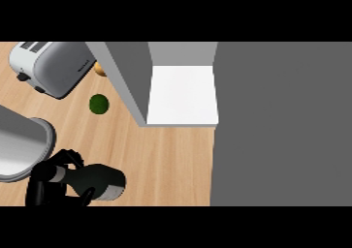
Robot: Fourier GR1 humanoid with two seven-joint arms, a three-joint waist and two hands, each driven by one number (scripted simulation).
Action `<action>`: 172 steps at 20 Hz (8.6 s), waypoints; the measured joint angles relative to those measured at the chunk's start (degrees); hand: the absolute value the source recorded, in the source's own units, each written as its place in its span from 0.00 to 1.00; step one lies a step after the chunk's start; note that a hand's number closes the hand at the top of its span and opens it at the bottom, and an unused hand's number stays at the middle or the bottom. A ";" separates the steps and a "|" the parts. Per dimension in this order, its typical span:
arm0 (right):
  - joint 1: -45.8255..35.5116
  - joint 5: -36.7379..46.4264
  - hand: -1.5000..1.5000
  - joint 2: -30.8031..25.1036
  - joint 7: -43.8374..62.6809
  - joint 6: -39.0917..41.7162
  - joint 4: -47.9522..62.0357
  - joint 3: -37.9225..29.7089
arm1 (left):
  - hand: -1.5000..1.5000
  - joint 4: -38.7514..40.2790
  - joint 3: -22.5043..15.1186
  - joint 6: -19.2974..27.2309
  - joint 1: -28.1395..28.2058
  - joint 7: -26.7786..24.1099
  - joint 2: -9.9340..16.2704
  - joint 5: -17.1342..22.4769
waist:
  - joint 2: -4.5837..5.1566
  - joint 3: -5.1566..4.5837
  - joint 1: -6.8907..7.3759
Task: Pick up the wine, place it into the cabinet and close the cabinet
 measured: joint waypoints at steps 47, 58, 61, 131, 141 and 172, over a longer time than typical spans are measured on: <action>3.14 -0.89 0.00 0.34 -2.10 3.43 0.10 -1.52 | 1.00 -10.56 -36.74 52.44 -39.32 41.28 -4.99 -6.49 | 0.16 -0.03 -0.91; 1.69 -1.60 0.00 -0.60 -1.51 3.83 0.31 -3.51 | 1.00 -3.24 -35.90 54.89 -40.42 32.41 -4.99 2.25 | 0.23 -0.05 -1.05; 1.49 -1.68 0.00 -0.29 -0.90 3.42 0.25 -2.65 | 1.00 -1.57 -36.35 54.81 -38.75 28.31 -5.00 4.91 | 0.23 -0.07 -1.05; 2.57 -3.54 0.00 1.38 -3.34 4.29 1.40 -0.13 | 1.00 64.44 -7.22 38.07 -69.30 -5.34 -5.11 21.82 | 0.65 0.02 -2.91; -0.05 -3.18 0.00 0.96 -2.60 2.71 1.55 0.87 | 1.00 69.64 -5.68 36.54 -71.48 -9.19 -5.04 23.38 | 0.66 0.22 -3.45; -0.33 -3.04 0.00 0.32 -3.38 2.96 1.76 1.49 | 0.00 76.32 -4.27 38.91 -71.30 -14.45 -5.04 19.44 | 1.24 0.18 -4.43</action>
